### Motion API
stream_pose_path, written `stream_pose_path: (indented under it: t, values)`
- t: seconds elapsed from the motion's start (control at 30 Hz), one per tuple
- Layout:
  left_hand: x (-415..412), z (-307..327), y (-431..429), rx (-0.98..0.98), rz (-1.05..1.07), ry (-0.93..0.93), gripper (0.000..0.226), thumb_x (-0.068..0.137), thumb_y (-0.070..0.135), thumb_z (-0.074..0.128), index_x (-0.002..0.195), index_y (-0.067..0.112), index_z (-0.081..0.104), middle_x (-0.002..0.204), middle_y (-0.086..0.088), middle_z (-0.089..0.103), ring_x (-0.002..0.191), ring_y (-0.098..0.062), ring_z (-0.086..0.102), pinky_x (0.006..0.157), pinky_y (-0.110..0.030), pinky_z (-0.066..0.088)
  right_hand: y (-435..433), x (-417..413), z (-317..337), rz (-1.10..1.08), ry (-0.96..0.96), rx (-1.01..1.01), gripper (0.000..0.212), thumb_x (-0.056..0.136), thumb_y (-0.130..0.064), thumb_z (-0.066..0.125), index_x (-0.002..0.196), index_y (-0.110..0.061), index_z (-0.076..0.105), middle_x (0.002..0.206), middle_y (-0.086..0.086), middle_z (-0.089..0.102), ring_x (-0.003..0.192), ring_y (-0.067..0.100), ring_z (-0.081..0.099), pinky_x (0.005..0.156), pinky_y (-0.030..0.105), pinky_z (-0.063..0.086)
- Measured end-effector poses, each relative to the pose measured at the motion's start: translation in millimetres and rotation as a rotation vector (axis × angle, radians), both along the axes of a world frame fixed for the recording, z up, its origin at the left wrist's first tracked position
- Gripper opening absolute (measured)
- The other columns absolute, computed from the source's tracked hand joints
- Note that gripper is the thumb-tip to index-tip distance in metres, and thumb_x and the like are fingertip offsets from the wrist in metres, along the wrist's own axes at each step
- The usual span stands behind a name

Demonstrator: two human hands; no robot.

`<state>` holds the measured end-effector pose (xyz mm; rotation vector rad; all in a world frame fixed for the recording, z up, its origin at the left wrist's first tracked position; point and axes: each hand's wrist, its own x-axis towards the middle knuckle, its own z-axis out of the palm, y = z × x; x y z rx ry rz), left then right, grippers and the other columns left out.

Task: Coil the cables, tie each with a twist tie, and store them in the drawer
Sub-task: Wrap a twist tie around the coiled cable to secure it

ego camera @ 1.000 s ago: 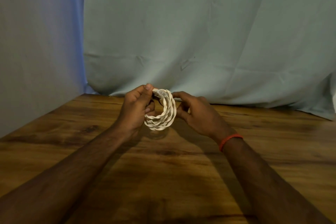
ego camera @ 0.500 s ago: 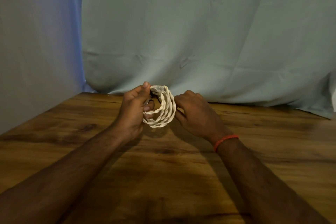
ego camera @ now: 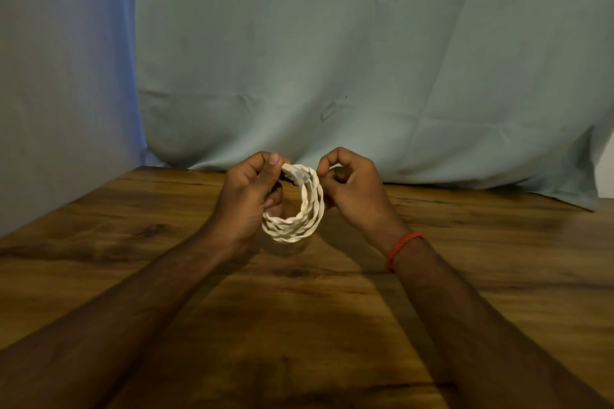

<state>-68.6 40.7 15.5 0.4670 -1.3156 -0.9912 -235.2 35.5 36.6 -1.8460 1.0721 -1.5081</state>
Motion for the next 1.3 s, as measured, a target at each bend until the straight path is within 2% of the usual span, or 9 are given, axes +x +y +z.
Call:
stream_pose_path:
  t: [0.17,0.3,0.4,0.5,0.7,0.87,1.03,1.17,1.3]
  values:
    - [-2,-4,3,-0.107,0.094,-0.19,0.027,0.094,0.032,0.052,0.091,0.007,0.061,0.048,0.008,0.045,0.038,-0.005,0.034,0.039,-0.02,0.031,4,4,6,0.047,-0.217,0.228,0.017,0.084,0.005,0.069,0.079,-0.01,0.062,0.062,0.018,0.061,0.051,0.023,0.052,0.055,0.03,0.048]
    - [-3,-4,4,-0.143,0.136,-0.213,0.027,0.094,0.035,0.054,0.091,0.009,0.062,0.049,0.004,0.046,0.038,-0.007,0.035,0.04,-0.022,0.031,2,6,3,0.075,-0.214,0.349,0.012,0.083,-0.001,0.075,0.084,-0.01,0.067,0.078,0.026,0.065,0.069,0.032,0.057,0.068,0.04,0.052]
    - [-3,-2,4,-0.169,0.167,-0.224,0.035,0.09,0.045,0.057,0.091,0.011,0.062,0.047,0.007,0.047,0.038,-0.005,0.037,0.042,-0.02,0.033,2,8,2,0.116,-0.19,0.413,0.011,0.084,-0.008,0.077,0.077,-0.014,0.071,0.075,0.015,0.07,0.068,0.026,0.061,0.071,0.037,0.056]
    - [-3,-1,6,-0.173,0.199,-0.229,0.03,0.093,0.04,0.055,0.091,0.01,0.061,0.048,0.01,0.05,0.039,-0.002,0.038,0.043,-0.02,0.034,0,8,2,0.12,-0.203,0.441,0.018,0.082,-0.009,0.078,0.067,-0.016,0.073,0.07,0.009,0.071,0.068,0.024,0.063,0.078,0.041,0.055]
    - [0,1,5,-0.192,0.236,-0.246,0.037,0.088,0.049,0.055,0.09,0.013,0.062,0.049,0.009,0.05,0.04,-0.005,0.038,0.045,-0.024,0.034,1,7,2,0.145,-0.172,0.451,0.009,0.085,-0.01,0.075,0.076,-0.013,0.075,0.073,0.009,0.071,0.07,0.022,0.064,0.074,0.033,0.056]
    - [0,2,7,-0.214,0.265,-0.268,0.031,0.093,0.042,0.055,0.089,0.012,0.063,0.051,0.009,0.055,0.041,-0.005,0.042,0.046,-0.025,0.037,2,6,2,0.167,-0.137,0.473,0.015,0.087,-0.012,0.072,0.074,-0.015,0.078,0.08,0.013,0.07,0.08,0.026,0.059,0.081,0.038,0.049]
    - [-1,2,9,-0.252,0.287,-0.295,0.021,0.095,0.029,0.052,0.087,0.014,0.063,0.061,0.015,0.064,0.051,0.004,0.055,0.054,-0.01,0.04,6,2,2,0.255,-0.125,0.535,0.013,0.087,-0.006,0.069,0.096,-0.005,0.077,0.104,0.026,0.067,0.097,0.033,0.059,0.106,0.053,0.043]
    - [-2,-1,10,-0.273,0.29,-0.335,0.017,0.095,0.026,0.054,0.086,0.016,0.064,0.063,0.016,0.064,0.053,0.005,0.055,0.055,-0.01,0.039,7,-7,4,0.327,-0.075,0.527,0.024,0.084,0.002,0.068,0.073,-0.015,0.08,0.08,0.014,0.073,0.086,0.032,0.062,0.098,0.049,0.045]
    - [-3,0,11,-0.292,0.298,-0.353,0.017,0.094,0.026,0.056,0.086,0.014,0.064,0.067,0.015,0.065,0.057,0.002,0.056,0.058,-0.011,0.041,4,-10,3,0.352,-0.047,0.526,0.02,0.083,0.002,0.068,0.076,-0.013,0.079,0.078,0.013,0.072,0.085,0.032,0.058,0.09,0.046,0.041]
